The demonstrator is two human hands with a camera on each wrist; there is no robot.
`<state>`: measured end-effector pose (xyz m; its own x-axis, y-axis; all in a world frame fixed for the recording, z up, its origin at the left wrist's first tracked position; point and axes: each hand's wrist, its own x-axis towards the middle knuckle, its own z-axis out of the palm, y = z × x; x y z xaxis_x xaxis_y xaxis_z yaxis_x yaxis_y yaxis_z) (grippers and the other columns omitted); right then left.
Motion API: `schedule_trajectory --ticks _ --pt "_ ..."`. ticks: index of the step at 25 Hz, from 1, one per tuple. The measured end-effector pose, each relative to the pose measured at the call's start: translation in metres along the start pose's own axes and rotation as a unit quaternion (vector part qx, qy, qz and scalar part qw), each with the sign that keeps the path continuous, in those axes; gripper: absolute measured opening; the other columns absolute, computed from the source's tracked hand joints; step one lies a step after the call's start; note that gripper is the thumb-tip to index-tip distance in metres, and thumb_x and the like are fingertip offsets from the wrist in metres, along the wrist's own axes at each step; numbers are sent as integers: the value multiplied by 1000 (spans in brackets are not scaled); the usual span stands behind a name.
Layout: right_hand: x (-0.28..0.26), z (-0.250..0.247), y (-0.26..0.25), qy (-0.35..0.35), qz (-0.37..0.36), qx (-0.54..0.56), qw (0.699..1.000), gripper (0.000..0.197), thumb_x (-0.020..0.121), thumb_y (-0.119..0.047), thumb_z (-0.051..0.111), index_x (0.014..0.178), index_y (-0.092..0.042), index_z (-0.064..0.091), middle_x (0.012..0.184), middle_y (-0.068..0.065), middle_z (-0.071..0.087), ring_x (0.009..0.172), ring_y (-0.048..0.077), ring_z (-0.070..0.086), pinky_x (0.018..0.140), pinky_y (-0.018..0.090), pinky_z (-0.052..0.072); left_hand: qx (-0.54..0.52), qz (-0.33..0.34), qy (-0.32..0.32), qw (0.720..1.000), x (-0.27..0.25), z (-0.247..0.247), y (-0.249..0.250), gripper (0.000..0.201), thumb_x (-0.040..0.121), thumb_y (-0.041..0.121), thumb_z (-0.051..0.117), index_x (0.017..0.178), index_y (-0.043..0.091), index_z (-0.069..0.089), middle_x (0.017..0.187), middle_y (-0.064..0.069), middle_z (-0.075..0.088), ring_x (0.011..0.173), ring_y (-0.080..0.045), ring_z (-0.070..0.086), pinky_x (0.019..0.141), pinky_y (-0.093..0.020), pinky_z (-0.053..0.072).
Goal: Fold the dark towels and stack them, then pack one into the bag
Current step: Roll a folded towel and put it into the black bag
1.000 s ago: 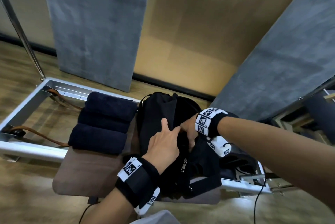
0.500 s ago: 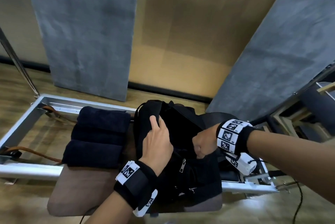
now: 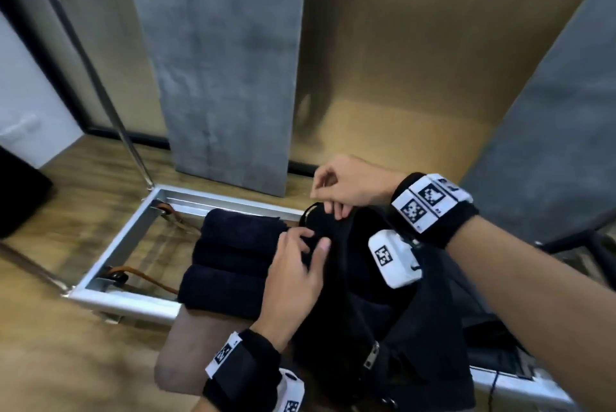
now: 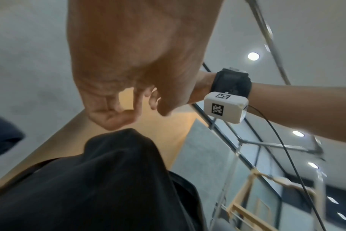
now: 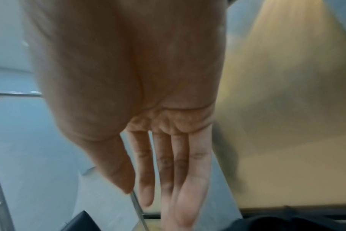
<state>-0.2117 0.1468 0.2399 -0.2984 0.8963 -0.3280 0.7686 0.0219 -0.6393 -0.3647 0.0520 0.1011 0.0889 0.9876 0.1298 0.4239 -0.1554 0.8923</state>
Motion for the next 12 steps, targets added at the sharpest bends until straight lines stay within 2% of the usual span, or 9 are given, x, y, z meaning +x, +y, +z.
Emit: schedule_trajectory --ticks 1,2,3,4,5,7,10,12 --pt "16 14 -9 15 -10 -9 1000 13 99 -12 64 99 1 69 80 18 71 63 25 69 62 35 63 -51 -32 53 997 5 -10 -16 29 105 50 54 116 25 61 103 5 61 86 -16 65 80 -44 56" --pt "34 33 -16 20 -9 -41 999 15 96 -14 68 103 -1 72 88 15 73 76 26 71 75 39 63 -90 -82 88 989 9 -20 -32 24 107 43 54 110 21 63 99 -1 66 86 -20 67 81 -47 58" --pt "50 53 -19 20 -1 -87 996 23 92 -19 73 111 -5 73 99 13 73 91 27 71 87 39 60 -124 -138 109 977 13 -29 -50 22 108 39 52 108 19 63 99 -6 68 85 -22 69 75 -46 61" --pt "66 75 -21 10 11 -135 991 34 89 -24 77 119 -8 71 112 12 71 105 28 69 95 38 56 -156 -187 120 963 15 -36 -67 22 109 36 51 109 18 63 101 -10 68 84 -21 70 67 -39 61" --pt "80 95 -19 -2 24 -170 985 44 86 -28 80 124 -9 68 119 12 69 112 30 66 96 37 55 -177 -219 125 951 16 -42 -81 24 110 35 50 113 16 63 104 -11 68 86 -19 70 62 -32 59" --pt "102 129 -14 -12 30 -218 975 49 82 -32 82 122 -10 64 121 11 68 113 33 66 92 40 57 -197 -251 125 940 19 -46 -101 30 111 35 50 124 11 62 111 -8 69 96 -14 70 67 -27 58" --pt "124 163 -7 11 42 -305 951 55 83 -31 80 130 -14 56 129 9 56 123 32 56 96 47 52 -262 -294 108 913 31 -49 -116 37 110 38 50 129 8 60 116 -5 69 106 -15 69 85 -35 61" --pt "131 174 -4 33 55 -330 942 59 86 -27 75 137 -15 49 135 10 51 131 33 47 99 50 46 -296 -309 88 900 39 -47 -119 39 110 41 51 128 7 61 116 -5 70 109 -17 71 90 -37 61"
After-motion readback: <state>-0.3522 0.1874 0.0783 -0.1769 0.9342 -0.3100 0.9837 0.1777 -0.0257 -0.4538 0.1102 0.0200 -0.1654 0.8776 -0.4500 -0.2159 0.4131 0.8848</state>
